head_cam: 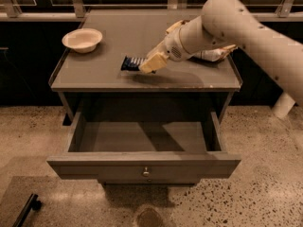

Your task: Place rxbar blueberry into top drawer

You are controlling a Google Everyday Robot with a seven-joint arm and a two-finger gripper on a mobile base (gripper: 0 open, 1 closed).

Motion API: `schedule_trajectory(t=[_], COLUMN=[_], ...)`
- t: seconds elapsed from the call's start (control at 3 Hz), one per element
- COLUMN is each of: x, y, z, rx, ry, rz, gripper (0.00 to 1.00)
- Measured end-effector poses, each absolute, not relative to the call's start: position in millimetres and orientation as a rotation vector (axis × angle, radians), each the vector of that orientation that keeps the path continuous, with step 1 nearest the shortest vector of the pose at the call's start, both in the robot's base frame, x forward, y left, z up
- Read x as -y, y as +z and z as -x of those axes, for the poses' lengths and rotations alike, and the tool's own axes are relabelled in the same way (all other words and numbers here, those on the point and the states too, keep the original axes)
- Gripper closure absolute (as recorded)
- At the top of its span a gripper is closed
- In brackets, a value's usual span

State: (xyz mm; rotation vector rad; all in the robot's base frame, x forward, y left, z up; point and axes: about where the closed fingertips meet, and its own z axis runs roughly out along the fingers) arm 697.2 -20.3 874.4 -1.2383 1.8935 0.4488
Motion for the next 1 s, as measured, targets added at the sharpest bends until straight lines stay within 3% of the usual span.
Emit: schedule_trajectory(t=[0.67,1.0], x=[33,46], y=[979,961], z=[-593,-550], rx=[-1.818,-1.837], ry=[0.217,0.188], rz=[0.959,0.828], gripper=[1.0,1.0])
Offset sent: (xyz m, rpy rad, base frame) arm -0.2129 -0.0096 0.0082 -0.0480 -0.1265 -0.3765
